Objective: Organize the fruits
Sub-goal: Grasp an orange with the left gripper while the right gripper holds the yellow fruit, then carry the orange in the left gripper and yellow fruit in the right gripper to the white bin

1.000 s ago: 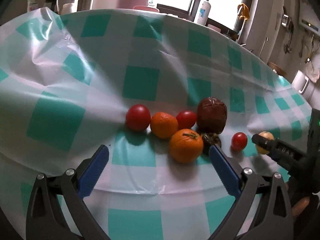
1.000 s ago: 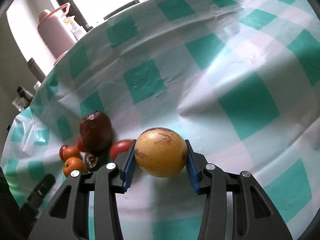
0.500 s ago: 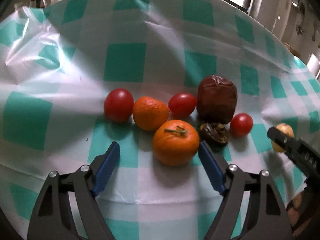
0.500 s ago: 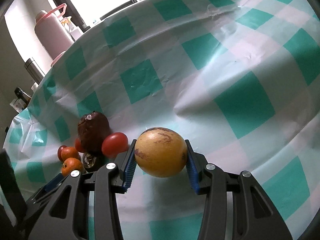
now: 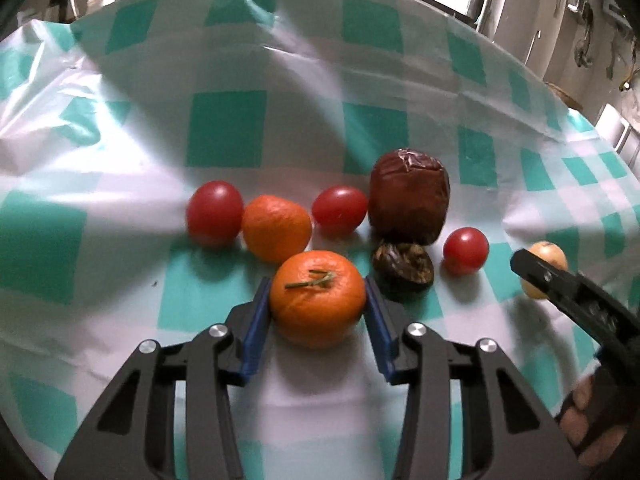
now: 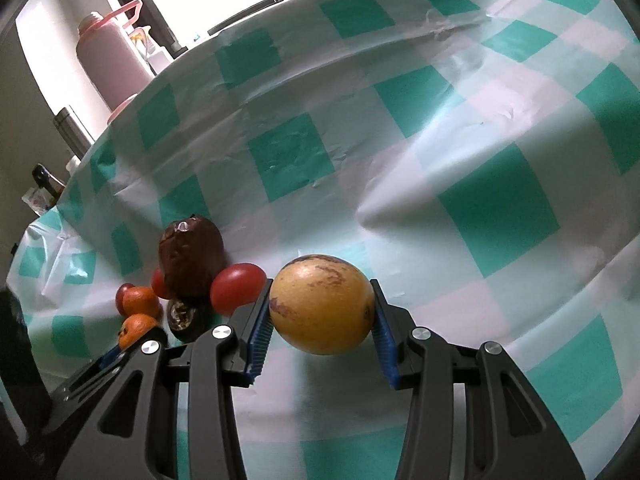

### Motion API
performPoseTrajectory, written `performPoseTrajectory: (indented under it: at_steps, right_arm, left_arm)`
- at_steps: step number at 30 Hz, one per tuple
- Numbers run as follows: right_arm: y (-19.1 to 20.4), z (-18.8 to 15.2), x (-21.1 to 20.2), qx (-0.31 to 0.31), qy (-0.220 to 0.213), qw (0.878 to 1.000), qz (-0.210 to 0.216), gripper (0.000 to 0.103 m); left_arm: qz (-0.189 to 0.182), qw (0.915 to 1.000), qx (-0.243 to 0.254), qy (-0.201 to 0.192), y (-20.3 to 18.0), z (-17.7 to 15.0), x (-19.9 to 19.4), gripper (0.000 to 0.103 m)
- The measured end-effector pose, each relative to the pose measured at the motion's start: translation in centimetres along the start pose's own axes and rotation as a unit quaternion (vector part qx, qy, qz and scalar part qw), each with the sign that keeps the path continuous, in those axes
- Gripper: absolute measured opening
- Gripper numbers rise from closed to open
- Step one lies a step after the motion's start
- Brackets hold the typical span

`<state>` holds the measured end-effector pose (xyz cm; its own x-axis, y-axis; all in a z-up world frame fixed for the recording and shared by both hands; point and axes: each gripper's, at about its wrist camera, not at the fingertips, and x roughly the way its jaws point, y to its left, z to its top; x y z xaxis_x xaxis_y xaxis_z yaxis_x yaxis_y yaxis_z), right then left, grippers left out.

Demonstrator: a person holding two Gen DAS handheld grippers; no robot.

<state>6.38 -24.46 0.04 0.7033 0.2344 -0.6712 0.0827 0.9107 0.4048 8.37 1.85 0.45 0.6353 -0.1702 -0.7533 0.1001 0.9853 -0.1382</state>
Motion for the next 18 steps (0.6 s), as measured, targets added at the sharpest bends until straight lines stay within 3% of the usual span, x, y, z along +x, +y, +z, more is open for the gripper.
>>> performPoseTrajectory:
  at_steps: [5, 9, 18]
  right_arm:
    - [-0.5, -0.1, 0.0, 0.008, 0.002, 1.000, 0.009, 0.045]
    - [-0.6, -0.1, -0.1, 0.009, 0.003, 1.000, 0.012, 0.045]
    - [-0.8, 0.0, -0.2, 0.018, 0.003, 1.000, 0.022, 0.045]
  left_arm:
    - [-0.017, 0.9995, -0.026, -0.002, 1.2, -1.8, -2.6, 0.044]
    - [0.011, 0.9993, -0.027, -0.022, 1.4, -3.2, -4.2, 0.044]
    - [0.007, 0.9984, -0.052, -0.023, 2.4, -3.5, -4.5, 0.045]
